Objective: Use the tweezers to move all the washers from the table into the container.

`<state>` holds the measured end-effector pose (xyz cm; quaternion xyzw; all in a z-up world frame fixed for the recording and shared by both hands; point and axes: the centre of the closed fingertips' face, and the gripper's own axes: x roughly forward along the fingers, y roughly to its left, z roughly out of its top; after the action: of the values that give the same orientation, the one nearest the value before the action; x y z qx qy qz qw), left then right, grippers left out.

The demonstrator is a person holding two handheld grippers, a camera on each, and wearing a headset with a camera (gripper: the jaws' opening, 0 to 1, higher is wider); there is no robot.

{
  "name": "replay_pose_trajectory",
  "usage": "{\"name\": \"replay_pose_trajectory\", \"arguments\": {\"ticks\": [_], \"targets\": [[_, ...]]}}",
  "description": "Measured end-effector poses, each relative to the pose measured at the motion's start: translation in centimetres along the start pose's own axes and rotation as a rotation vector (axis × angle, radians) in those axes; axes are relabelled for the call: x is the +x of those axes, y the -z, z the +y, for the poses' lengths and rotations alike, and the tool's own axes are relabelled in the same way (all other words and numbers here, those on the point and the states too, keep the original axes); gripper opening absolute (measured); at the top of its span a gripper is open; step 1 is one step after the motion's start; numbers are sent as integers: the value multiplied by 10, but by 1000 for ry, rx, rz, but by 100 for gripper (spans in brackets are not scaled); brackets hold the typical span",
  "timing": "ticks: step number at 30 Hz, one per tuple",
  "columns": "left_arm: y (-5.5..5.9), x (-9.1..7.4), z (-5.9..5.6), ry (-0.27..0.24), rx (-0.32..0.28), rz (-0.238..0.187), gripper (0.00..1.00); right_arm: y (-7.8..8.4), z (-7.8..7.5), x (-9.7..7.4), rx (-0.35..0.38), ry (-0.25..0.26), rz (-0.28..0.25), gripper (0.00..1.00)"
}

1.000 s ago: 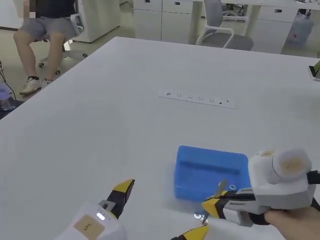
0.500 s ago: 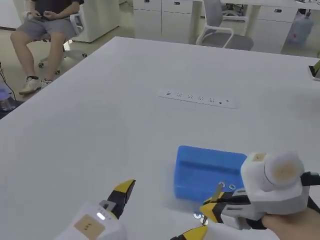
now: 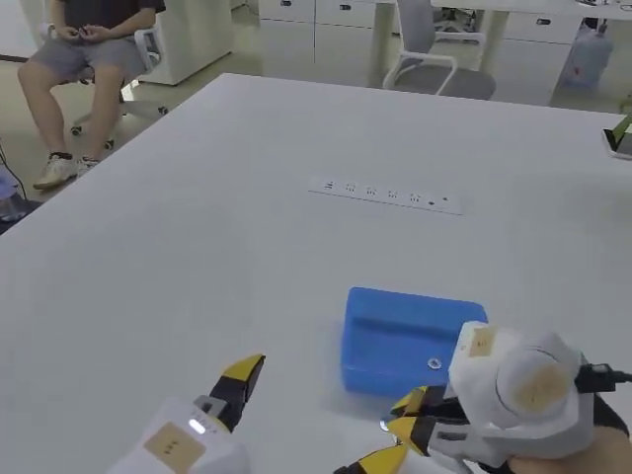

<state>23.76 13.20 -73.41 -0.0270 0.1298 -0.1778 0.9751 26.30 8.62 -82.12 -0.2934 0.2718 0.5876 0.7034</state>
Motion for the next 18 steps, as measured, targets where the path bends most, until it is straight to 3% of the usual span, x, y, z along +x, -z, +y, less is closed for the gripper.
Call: {"name": "replay_pose_trajectory", "arguments": {"ticks": [7,13,18], "targets": [[0,0,1,0,1,-1,87,-7,4,-4,-73,37,-13,3],[0,0,0,1,1,1,87,-22,-2,-19,-46,54,-76,3],[0,0,0,-1,3,3,87,-34,-12,-35,26,64,-141,3]]}}
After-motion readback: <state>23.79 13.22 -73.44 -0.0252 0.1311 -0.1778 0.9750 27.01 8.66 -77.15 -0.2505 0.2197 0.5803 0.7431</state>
